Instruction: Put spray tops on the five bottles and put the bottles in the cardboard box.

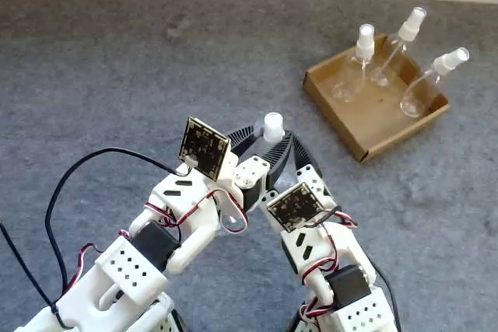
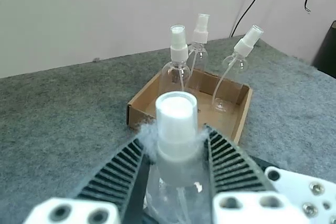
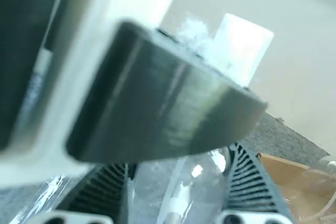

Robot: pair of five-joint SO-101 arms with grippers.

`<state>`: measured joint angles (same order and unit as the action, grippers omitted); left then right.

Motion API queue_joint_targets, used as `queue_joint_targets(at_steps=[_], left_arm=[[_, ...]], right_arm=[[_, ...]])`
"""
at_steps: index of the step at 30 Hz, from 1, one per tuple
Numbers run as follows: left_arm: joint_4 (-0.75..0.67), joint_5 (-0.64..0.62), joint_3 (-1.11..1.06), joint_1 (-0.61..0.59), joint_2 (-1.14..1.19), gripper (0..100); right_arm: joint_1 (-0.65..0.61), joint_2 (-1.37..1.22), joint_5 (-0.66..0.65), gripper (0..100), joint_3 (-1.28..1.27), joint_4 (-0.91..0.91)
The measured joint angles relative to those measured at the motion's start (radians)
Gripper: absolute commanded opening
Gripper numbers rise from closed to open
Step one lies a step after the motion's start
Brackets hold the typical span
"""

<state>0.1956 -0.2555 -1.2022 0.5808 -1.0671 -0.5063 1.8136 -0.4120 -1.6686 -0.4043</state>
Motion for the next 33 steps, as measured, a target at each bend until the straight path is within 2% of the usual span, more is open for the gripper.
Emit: queue_joint_targets(at_steps=[11, 23, 29, 33], left_arm=[[0.0, 0.0, 0.0, 0.0, 0.0, 5], [0.0, 0.0, 0.0, -0.058, 0.0, 5], [0.034, 0.0, 0.002, -0.06, -0.008, 20], [0.112, 0.014, 0.002, -0.061, 0.002, 22]], right_arm=[[0.0, 0.0, 0.0, 12.4, 0.0, 0.0], [-0.002, 0.0, -0.002, 12.4, 0.0, 0.0], [-0.002, 0.002, -0.002, 12.4, 0.0, 0.0], [0.002, 0.002, 0.0, 12.4, 0.0, 0.0]])
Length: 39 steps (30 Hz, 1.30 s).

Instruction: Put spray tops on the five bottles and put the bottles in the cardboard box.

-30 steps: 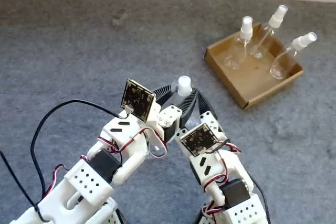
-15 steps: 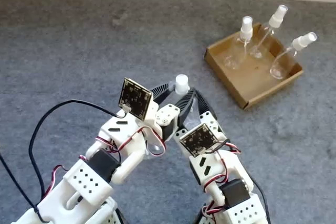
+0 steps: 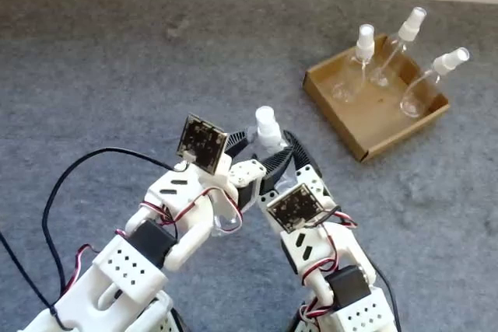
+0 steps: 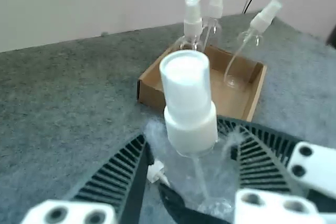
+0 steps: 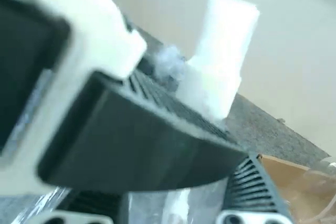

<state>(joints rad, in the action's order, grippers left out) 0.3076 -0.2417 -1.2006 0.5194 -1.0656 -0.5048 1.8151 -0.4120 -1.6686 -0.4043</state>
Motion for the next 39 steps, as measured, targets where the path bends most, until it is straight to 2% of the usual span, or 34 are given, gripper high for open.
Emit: queue_joint_targets(at_steps=[10, 19, 22, 28, 30, 34, 39], left_arm=[[0.028, 0.011, 0.0, -0.006, -0.054, 21], [0.232, 0.012, 0.0, -0.011, -0.301, 21], [0.33, 0.051, 0.031, -0.017, -0.364, 21], [0.632, 0.095, 0.137, -0.018, -0.456, 21], [0.695, 0.097, 0.137, -0.028, -0.457, 17], [0.706, 0.098, 0.074, -0.118, -0.474, 1], [0.611, 0.098, -0.014, -0.235, -0.463, 6]], right_arm=[[0.0, 0.0, 0.0, 12.4, 0.0, 0.0], [0.0, 0.0, 0.0, 12.4, 0.0, 0.0], [-0.002, 0.0, 0.0, 12.4, 0.0, 0.0], [-0.002, 0.0, 0.0, 12.4, 0.0, 0.0], [-0.002, 0.0, 0.0, 12.4, 0.0, 0.0], [-0.002, 0.0, 0.0, 12.4, 0.0, 0.0], [0.0, 0.0, 0.0, 12.4, 0.0, 0.0]])
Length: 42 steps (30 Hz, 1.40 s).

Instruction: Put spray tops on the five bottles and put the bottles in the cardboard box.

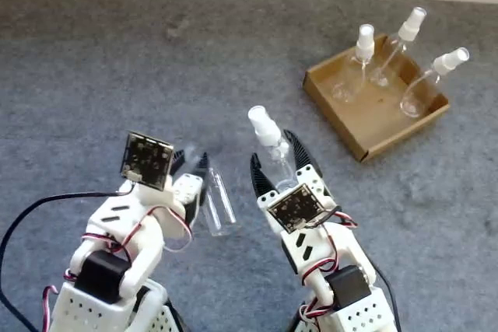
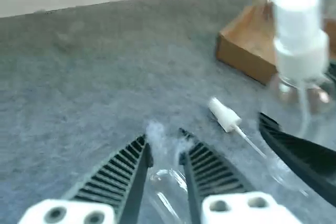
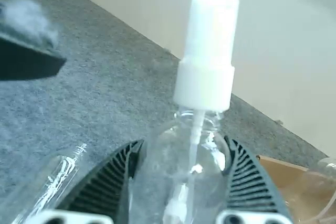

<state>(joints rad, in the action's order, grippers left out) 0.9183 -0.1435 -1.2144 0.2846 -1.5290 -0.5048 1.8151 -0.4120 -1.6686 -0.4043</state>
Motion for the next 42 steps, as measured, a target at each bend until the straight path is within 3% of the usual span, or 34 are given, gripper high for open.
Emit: queue_joint_targets(at_steps=[11, 18, 24, 33, 42], left_arm=[[-0.316, 0.0, -0.245, 0.006, 0.0, 7], [-0.328, 0.0, -0.265, 0.137, 0.002, 7], [-0.328, 0.0, -0.279, 0.172, -0.002, 7], [-0.374, 0.0, -0.374, 0.328, -0.005, 7], [-0.39, 0.0, -0.397, 0.384, -0.005, 7]], right_arm=[[-0.002, 0.003, 0.0, 12.4, 0.0, -0.061], [0.032, 0.003, 0.008, 12.4, 0.0, -0.061], [0.092, 0.003, 0.166, 12.4, 0.017, -0.064], [0.101, 0.002, 0.181, 12.4, 0.124, -0.064], [0.101, -0.298, 0.184, 12.4, 0.373, -0.064]])
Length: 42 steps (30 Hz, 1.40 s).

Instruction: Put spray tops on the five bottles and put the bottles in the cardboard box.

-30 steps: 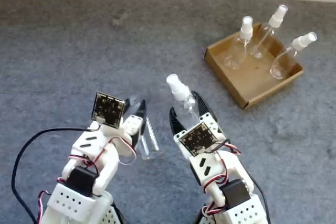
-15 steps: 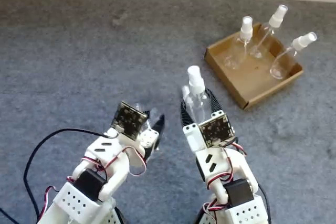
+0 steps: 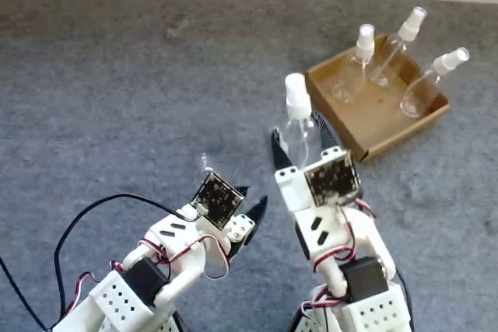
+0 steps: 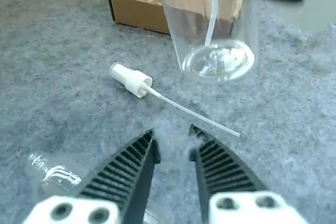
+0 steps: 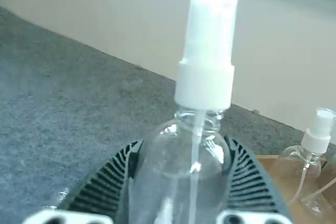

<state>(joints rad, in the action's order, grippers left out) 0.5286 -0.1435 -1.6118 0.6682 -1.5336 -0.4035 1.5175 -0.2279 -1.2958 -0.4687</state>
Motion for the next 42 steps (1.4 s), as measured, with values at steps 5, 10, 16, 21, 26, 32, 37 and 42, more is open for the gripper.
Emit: queue_joint_targets(at_steps=[5, 10, 16, 21, 26, 32, 37, 42], left_arm=[[-0.021, 0.0, 0.0, -0.002, 0.0, 7], [-0.127, 0.0, -0.026, -0.003, 0.0, 7], [-0.215, 0.0, -0.058, 0.06, 0.0, 7], [-0.261, -0.005, -0.058, 0.066, 0.002, 7], [-0.269, -0.005, -0.058, 0.066, 0.002, 7], [-0.269, -0.005, -0.058, 0.051, 0.002, 7], [-0.31, -0.006, -0.06, -0.04, 0.003, 7], [-0.371, -0.006, -0.064, -0.075, 0.005, 7]], right_arm=[[-0.002, -0.163, 0.124, 12.4, 0.14, 0.0], [-0.057, -0.233, 0.166, 12.7, 0.172, 0.0], [-0.121, -0.233, 0.083, 12.8, 0.172, 0.0], [-0.172, -0.233, 0.048, 12.4, 0.183, -0.002], [-0.21, -0.222, 0.063, 12.4, 0.184, -0.002], [-0.215, -0.222, 0.072, 12.4, 0.184, -0.002], [-0.221, -0.219, 0.075, 12.4, 0.187, 0.005], [-0.221, -0.219, 0.077, 12.4, 0.201, 0.006]])
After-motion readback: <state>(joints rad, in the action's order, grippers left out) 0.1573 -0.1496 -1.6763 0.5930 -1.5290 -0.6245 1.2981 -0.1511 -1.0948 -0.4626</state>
